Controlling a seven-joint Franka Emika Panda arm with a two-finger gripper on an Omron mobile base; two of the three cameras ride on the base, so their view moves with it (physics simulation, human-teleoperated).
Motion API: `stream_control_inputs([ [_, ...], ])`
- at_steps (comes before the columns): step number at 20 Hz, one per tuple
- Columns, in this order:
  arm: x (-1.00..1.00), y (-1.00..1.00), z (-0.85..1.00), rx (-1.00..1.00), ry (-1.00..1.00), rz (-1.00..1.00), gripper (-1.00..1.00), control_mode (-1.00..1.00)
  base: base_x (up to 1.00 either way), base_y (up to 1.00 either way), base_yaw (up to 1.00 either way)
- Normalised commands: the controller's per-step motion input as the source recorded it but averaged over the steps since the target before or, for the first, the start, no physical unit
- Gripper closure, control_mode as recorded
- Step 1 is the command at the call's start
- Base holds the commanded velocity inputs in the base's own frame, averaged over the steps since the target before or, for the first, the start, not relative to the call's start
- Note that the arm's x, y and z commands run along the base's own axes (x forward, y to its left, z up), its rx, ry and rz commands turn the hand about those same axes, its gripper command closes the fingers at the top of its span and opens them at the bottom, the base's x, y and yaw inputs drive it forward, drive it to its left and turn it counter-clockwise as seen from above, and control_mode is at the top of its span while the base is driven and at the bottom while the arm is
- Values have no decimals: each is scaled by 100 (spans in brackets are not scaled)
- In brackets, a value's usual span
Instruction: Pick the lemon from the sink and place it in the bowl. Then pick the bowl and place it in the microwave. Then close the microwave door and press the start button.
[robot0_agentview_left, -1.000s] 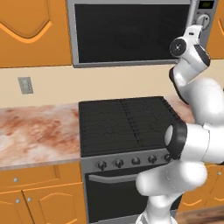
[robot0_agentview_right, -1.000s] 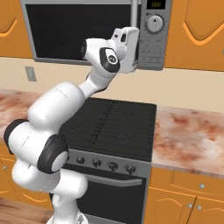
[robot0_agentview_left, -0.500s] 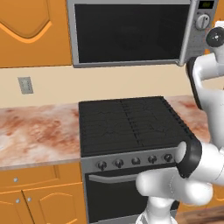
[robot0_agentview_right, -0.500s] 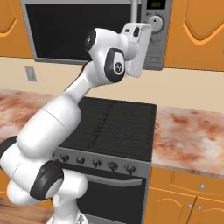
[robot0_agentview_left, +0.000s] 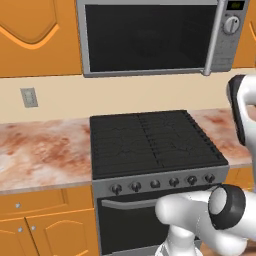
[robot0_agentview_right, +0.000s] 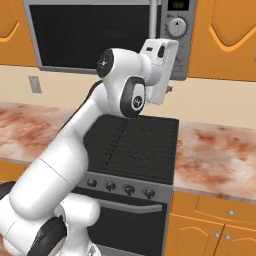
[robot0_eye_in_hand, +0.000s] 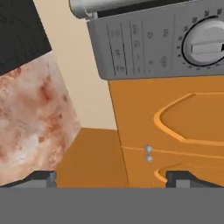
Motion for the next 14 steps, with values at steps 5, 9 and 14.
stream_control_inputs([
  [5,2,-32,-17,2,-17,64,-100,-100,0,0,0],
  [9,0,-20,6,5,-14,51,-100,-100,0,0,0],
  [14,32,14,3,0,-9,14,-100,-100,0,0,0],
])
